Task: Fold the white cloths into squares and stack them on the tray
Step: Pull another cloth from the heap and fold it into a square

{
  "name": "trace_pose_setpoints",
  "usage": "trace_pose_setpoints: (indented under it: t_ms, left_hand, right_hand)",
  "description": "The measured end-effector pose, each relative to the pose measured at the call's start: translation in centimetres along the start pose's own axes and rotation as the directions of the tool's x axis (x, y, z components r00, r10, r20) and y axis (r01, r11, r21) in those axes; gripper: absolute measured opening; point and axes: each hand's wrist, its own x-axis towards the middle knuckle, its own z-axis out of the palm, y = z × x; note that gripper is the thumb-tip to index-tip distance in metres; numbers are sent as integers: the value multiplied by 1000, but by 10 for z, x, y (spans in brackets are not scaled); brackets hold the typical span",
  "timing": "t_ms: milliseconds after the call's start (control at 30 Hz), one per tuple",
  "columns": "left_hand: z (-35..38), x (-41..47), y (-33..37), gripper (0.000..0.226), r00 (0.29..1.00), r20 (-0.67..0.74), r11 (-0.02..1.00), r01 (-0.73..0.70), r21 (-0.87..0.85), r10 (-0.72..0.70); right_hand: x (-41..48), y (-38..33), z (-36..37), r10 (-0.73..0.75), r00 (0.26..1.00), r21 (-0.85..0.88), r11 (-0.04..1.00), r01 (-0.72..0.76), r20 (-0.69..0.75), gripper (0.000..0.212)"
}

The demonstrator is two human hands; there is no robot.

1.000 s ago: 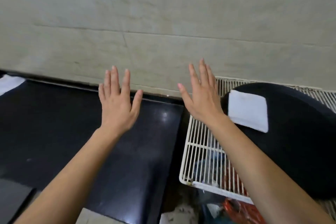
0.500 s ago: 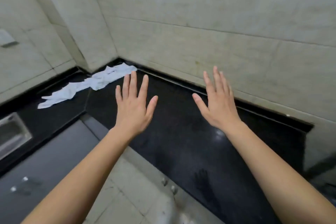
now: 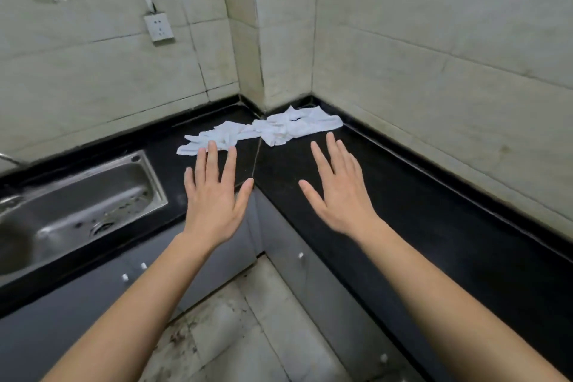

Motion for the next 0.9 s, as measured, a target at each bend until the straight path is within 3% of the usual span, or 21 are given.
trace_pose_setpoints:
  t_ms: [367,500,600,733,900]
  left_hand:
    - [84,112,-152,74,964,198,980,155,122,-177]
    - [84,170,-202,71,947,272,977,130,169,-173]
    - [76,217,-238,70,947,255,974,158,159,-196]
    - [87,252,-276,70,921,272,960,258,114,-280]
    - [134,309,-318,71,846,402,930,366,39,-350]
  right_hand:
    - [157,-36,164,-14,985,67,998,2,169,72]
    - [220,-49,199,2,980,102,995,-23,201,70]
    - [269,-61,225,9,977,135,990,-39,214,68]
    - [313,-75,252,5,934,104,993,-45,358,71]
    - [355,-65,285,74,888,151,976,-159,453,73]
